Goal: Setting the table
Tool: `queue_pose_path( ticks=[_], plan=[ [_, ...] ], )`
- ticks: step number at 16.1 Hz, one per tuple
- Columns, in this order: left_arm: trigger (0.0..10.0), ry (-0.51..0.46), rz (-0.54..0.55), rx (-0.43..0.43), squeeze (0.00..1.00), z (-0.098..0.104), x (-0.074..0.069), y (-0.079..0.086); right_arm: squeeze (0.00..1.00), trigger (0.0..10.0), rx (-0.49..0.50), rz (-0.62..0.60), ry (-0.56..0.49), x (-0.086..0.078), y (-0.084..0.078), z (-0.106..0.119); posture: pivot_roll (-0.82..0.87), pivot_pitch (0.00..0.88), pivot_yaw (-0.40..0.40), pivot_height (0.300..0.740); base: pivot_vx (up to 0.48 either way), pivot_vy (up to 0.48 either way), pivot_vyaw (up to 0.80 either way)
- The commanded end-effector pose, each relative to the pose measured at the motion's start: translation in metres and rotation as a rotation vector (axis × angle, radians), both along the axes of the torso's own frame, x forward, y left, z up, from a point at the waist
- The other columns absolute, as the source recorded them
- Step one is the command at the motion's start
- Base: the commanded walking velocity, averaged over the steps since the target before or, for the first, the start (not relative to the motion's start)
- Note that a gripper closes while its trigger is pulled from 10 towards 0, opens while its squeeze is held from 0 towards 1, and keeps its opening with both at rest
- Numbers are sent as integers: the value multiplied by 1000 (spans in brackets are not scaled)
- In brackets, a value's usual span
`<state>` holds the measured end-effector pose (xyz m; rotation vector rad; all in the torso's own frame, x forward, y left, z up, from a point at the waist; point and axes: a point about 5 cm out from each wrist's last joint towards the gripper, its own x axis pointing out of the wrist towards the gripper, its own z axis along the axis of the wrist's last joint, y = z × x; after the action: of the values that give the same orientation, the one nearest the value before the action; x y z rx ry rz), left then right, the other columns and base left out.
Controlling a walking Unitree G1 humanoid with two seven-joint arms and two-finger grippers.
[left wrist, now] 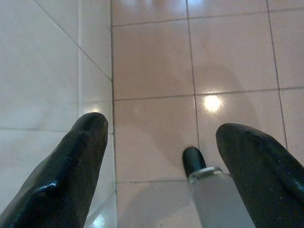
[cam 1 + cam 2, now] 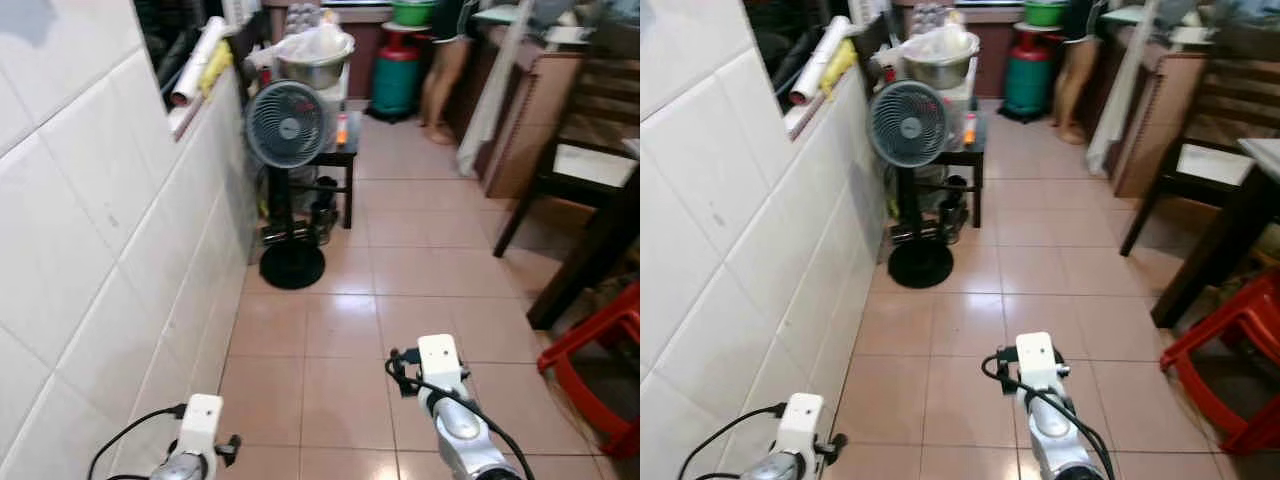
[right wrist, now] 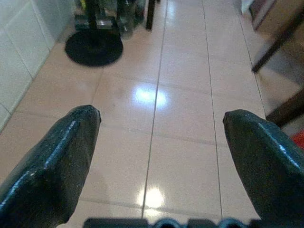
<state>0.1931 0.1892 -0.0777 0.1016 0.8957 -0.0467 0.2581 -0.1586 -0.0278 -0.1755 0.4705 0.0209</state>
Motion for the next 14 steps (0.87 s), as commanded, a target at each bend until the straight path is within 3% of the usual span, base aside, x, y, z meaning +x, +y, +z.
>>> queue_pose_path(
  ticks=[1,6,9,14],
  plan=[
    [10000,9,19,-2,0,-1,0,-2,0,10000,-34,0,49,-3,-4,-5,-66,0,-20,740,0,0,0],
    [10000,20,14,0,0,-1,-2,-1,0,10000,-19,79,153,-15,4,-18,-59,0,-17,740,0,0,0],
    [10000,31,-36,11,0,-1,-1,0,0,10000,9,36,243,-33,3,-32,-62,0,7,740,0,0,0],
    [10000,45,-71,-10,0,-2,0,-9,0,10000,2,18,265,-37,-1,-34,-74,0,32,740,111,0,-374]
  ],
)
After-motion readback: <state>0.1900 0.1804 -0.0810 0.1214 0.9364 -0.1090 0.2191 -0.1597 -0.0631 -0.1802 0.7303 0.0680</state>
